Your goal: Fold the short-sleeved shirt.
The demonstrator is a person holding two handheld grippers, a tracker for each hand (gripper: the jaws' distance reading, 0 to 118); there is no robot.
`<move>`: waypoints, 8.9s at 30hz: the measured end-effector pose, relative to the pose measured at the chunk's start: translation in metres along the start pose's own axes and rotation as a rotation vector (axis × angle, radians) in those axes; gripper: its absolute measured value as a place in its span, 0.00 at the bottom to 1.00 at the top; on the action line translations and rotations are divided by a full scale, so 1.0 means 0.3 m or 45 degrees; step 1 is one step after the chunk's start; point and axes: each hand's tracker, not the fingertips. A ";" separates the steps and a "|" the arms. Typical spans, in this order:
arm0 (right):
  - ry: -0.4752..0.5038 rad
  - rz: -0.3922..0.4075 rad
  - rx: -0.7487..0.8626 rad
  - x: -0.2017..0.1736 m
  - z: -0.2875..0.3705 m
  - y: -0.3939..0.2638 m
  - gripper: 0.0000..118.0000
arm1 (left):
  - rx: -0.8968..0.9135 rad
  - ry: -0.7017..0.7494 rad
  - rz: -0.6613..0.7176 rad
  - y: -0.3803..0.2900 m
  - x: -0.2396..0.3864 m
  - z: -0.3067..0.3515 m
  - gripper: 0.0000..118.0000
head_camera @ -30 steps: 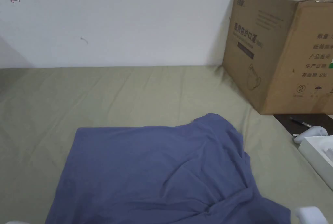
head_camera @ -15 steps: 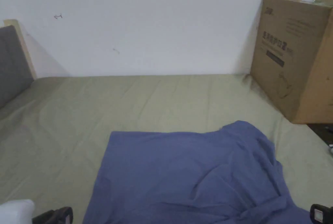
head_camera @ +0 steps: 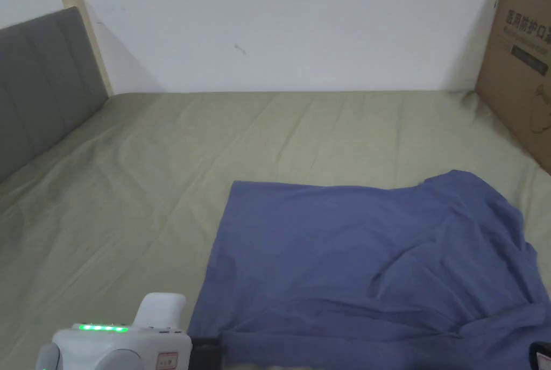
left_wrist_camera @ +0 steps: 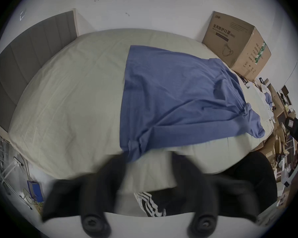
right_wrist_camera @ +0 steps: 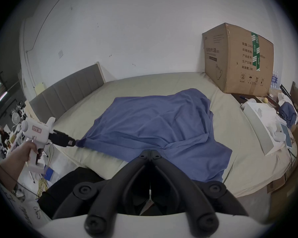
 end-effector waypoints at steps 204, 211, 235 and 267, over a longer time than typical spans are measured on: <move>-0.167 -0.707 -0.676 0.753 -0.195 -0.087 1.00 | -0.164 0.181 -0.015 0.041 -0.148 -0.124 0.98; -0.218 -0.525 -0.382 0.750 -0.107 0.014 0.93 | 0.053 0.056 0.063 0.099 -0.093 0.075 0.99; -0.013 -0.209 0.219 0.176 -0.180 0.210 0.00 | 0.194 -0.081 -0.038 0.682 0.061 -0.058 0.00; -0.075 -0.171 -0.036 0.487 -0.629 0.381 0.00 | -0.021 -0.029 -0.263 0.814 -0.009 -0.594 0.01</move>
